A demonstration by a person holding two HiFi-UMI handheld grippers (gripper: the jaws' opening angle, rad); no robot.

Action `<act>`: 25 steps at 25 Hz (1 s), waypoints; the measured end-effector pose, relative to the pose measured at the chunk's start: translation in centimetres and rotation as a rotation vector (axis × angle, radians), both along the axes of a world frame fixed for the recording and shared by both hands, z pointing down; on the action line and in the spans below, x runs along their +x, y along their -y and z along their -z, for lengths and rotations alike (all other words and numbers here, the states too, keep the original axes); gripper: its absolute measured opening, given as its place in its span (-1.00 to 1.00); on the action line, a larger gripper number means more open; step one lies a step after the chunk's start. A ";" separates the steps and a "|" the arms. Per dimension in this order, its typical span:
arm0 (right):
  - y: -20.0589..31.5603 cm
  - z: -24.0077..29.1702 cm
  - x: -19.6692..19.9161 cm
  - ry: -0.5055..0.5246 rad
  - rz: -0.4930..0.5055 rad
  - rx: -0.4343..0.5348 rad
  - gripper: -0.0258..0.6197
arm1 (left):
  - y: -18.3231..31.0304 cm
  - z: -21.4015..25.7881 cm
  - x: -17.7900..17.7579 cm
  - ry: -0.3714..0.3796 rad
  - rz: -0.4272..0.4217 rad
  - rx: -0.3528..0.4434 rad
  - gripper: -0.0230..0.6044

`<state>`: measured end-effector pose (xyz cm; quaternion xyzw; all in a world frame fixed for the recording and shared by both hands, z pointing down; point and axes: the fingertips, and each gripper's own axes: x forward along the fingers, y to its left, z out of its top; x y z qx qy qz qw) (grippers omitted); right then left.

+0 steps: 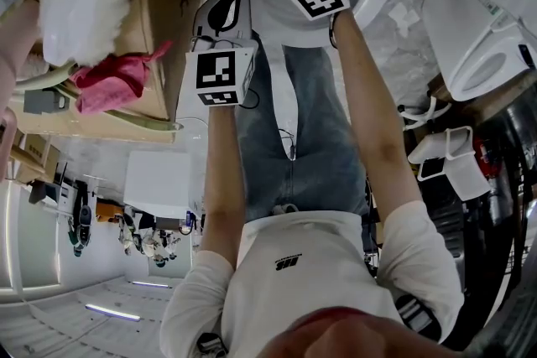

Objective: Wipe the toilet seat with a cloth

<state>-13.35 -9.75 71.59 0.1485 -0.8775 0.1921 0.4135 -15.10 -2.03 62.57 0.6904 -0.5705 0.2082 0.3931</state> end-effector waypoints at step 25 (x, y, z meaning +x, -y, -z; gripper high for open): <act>6.0 0.7 9.1 -0.036 -0.191 0.057 -0.64 | 5.1 1.8 5.6 -0.017 -0.088 0.067 -0.89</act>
